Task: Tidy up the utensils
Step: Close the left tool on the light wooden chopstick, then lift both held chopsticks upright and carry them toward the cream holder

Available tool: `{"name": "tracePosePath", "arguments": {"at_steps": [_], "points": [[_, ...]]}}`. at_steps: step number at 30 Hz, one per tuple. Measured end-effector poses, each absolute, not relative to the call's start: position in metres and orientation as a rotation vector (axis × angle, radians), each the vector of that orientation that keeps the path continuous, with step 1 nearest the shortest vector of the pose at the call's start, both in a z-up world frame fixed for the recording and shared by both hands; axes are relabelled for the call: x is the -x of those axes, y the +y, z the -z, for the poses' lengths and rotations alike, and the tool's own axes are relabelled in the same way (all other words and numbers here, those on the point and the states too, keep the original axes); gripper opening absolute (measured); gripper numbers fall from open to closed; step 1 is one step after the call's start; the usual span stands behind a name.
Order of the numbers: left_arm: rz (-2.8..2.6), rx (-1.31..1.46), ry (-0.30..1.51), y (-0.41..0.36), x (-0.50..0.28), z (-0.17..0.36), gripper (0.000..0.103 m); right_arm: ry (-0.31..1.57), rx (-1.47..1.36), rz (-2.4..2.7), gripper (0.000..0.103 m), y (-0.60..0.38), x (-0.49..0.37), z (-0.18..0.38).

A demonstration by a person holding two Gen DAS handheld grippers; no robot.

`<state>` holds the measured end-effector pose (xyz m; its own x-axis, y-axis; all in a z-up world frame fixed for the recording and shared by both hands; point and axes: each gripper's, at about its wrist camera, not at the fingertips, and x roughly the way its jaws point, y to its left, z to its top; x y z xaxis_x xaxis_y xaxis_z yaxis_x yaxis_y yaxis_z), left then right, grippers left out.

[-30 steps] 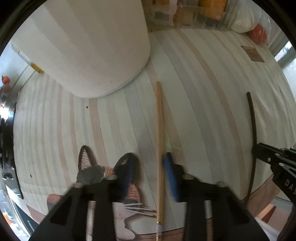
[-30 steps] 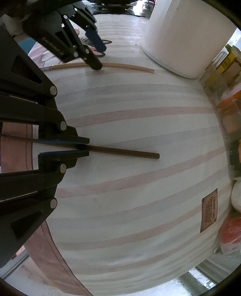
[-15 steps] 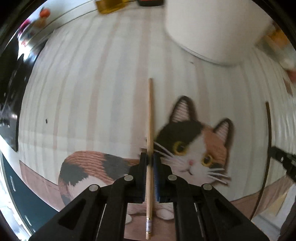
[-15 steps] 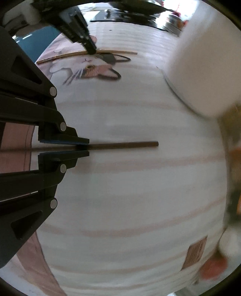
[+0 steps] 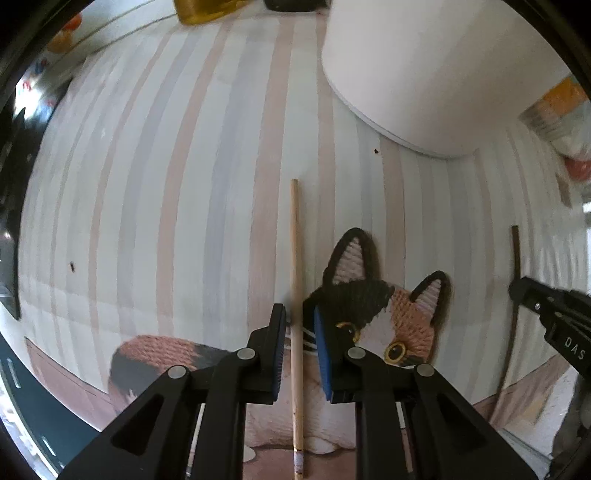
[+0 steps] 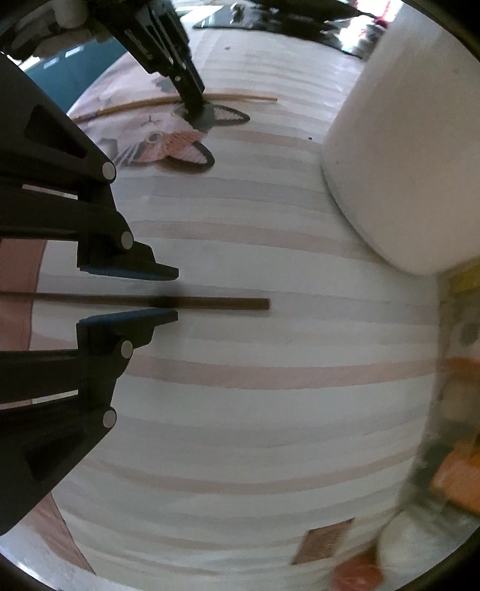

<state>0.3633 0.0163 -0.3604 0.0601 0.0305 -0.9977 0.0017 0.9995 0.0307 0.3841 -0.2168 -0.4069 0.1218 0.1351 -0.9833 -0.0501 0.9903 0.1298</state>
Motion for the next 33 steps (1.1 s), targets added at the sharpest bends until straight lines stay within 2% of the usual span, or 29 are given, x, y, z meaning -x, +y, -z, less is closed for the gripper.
{"name": "tracePosePath", "arguments": {"at_steps": [4,14,27,33], "points": [[-0.027,-0.056,1.498,-0.001,-0.365,0.365,0.009,1.433,0.013,-0.096,0.008,-0.191,-0.388,0.411],[-0.027,-0.056,1.486,-0.014,-0.328,0.358,0.005,1.420,-0.016,-0.091,0.007,-0.188,-0.382,0.412],[0.012,-0.054,1.492,-0.016,-0.331,0.353,0.007,1.439,-0.018,-0.086,0.007,-0.186,-0.385,0.413],[-0.005,-0.056,1.477,-0.013,-0.332,0.352,0.005,1.429,0.019,-0.060,0.008,-0.179,-0.387,0.412]]}}
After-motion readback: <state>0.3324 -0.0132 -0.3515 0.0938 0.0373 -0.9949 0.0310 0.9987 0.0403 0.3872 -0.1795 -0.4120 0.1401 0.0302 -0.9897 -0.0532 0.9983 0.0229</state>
